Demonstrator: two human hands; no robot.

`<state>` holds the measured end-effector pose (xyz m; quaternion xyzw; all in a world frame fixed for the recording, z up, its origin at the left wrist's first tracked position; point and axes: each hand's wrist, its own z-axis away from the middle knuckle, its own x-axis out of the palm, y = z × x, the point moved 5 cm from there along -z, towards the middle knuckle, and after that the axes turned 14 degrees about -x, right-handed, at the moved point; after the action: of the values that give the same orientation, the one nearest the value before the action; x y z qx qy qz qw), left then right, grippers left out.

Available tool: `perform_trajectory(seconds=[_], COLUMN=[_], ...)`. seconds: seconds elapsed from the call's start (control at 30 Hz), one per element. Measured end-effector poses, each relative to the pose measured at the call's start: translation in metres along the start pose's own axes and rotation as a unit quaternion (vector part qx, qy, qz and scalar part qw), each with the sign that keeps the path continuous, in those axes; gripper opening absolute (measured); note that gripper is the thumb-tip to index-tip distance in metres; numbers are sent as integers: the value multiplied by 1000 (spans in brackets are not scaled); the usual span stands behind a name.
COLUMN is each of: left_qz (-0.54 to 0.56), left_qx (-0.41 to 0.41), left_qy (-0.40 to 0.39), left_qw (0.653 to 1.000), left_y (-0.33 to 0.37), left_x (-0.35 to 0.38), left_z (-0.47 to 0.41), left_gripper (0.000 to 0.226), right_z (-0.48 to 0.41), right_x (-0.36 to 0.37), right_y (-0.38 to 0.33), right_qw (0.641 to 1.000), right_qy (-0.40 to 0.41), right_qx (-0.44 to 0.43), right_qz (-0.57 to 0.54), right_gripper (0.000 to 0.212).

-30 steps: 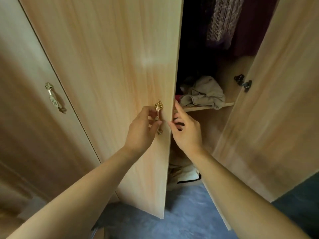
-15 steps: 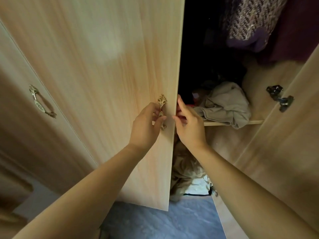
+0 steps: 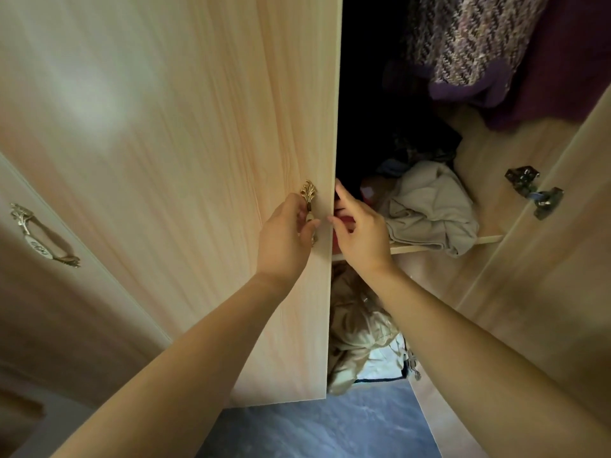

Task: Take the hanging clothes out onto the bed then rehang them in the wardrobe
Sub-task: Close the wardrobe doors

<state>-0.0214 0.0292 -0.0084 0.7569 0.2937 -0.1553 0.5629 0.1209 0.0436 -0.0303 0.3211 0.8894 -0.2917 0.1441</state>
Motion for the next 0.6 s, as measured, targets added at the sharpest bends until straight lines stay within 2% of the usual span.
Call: perform_trajectory(seconds=[0.2,0.43,0.5,0.6], left_qz=[3,32,36,23], left_qx=[-1,0,4,11], left_qy=[-9,-21,-30,-93], left_qw=[1000,999,999,995], left_y=[-2,-5,-9,-27], left_x=[4,6,6,11], left_z=[-15,-17,-16,6], left_gripper=[15,13,18,38], right_z=[-1,22,34,61], right_x=[-4,-10,-14,-23], right_y=[7,15,15,16], right_qw=[999,992,988,973], right_qy=[-17,-74,-88,-136], right_qx=[7,62,90,147], right_qz=[40,81,92,116], right_gripper=[48,51,50,54])
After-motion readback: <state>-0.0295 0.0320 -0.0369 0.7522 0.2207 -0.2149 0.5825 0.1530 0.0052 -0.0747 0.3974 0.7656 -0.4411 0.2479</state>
